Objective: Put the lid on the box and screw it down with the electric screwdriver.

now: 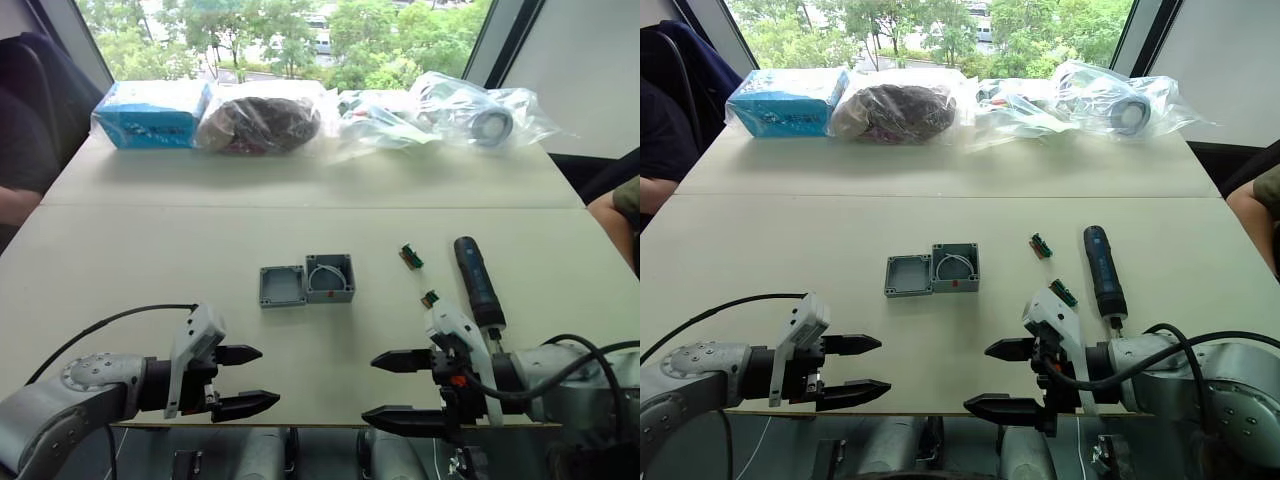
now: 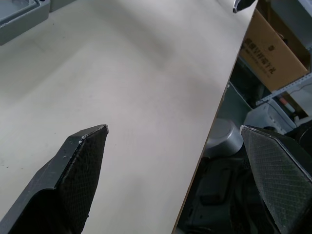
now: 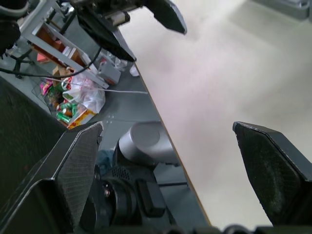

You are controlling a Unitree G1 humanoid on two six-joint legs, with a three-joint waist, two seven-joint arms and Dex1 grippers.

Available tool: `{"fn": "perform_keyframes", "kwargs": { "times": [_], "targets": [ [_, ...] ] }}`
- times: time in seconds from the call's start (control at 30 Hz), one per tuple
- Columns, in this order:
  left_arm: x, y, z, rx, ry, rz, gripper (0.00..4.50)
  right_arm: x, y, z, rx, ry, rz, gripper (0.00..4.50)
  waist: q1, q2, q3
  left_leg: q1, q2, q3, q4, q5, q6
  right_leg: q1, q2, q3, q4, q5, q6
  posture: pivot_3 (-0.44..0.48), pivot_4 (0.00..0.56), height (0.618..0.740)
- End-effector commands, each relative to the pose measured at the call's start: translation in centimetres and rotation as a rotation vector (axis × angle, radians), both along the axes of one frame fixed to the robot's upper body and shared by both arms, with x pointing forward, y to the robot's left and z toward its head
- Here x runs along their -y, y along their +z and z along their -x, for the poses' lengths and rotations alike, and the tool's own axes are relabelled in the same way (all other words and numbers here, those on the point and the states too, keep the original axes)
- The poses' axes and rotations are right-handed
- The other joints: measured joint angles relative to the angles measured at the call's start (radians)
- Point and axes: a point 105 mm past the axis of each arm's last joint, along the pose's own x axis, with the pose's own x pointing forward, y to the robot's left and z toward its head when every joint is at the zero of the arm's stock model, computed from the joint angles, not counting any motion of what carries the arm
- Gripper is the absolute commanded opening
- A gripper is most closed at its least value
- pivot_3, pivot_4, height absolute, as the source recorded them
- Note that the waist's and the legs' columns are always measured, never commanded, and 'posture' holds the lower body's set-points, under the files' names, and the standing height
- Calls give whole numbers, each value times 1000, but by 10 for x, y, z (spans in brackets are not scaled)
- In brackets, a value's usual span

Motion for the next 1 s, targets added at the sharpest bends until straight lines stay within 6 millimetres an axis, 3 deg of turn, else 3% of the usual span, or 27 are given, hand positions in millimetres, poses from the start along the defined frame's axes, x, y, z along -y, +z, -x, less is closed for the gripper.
{"fn": "perform_keyframes", "kwargs": {
  "times": [0.03, 0.13, 0.2, 0.27, 0.37, 0.4, 0.53, 0.7, 0.83, 1.0],
  "targets": [
    [2, 5, 2, -4, -18, 30, 4458, -8, 11, -6, 32, -7, -65, 4500, -2, 0, 0, 0, 0, 0, 0, 0, 0, 0, 0, 0, 0, 0, 0, 0, 150, 740],
    [-7, 5, -13, 89, 40, -43, 4458, -11, 14, -19, 81, -72, -101, 4500, -2, 0, 0, 0, 0, 0, 1, 0, 0, 0, 0, 0, 0, 0, 0, 0, 150, 740],
    [-16, 10, -35, 200, 122, -115, 4458, -17, 32, -33, 119, -145, -220, 4500, 0, 0, 0, 0, 0, 0, 1, 0, 0, 0, 0, 0, 0, 0, 0, 0, 150, 740],
    [-19, 16, -44, 179, 150, -101, 4458, -21, 50, -41, 119, -188, -333, 4500, 0, 0, 0, 0, 0, 0, 2, 0, 0, 0, 0, 0, 2, 0, 0, 0, 150, 740],
    [-22, 61, -66, 190, 71, -79, 4458, -11, 76, -47, 156, -214, -419, 4500, 7, -2, 1, 0, 0, -1, 3, 0, 0, 1, 0, -1, 4, 0, 0, 0, 150, 740],
    [-22, 73, -73, 218, 40, -117, 4458, -10, 74, -46, 171, -210, -384, 4500, 6, -3, 1, -3, 0, -4, 6, 0, 0, -5, 1, -5, 5, 0, 0, 0, 150, 740],
    [-11, 98, -89, 314, -109, -202, 4458, -8, 49, -42, 206, -180, -208, 4500, -2, -2, 0, -2, -1, -1, 6, 1, 0, 2, 2, -6, 3, 1, 1, 0, 150, 740],
    [25, 105, -113, 472, -391, -391, 4458, -4, 23, -39, 209, -160, -100, 4500, 7, -5, 2, -2, -1, 1, 7, 0, 2, 2, 7, -6, 4, 2, 6, 0, 150, 740],
    [59, 94, -128, 480, -501, -457, 4458, -2, 16, -40, 225, -184, -84, 4500, 10, -5, 2, -2, -1, 1, 9, -1, 5, 3, 7, -6, 5, 3, 7, 0, 150, 740],
    [94, 68, -129, 458, -642, -516, 4458, -6, 11, -40, 237, -221, -91, 4500, 1, -6, 2, -3, -1, 1, 10, -1, 5, 1, 9, -4, 8, 3, 12, 0, 150, 740]
  ]
}}
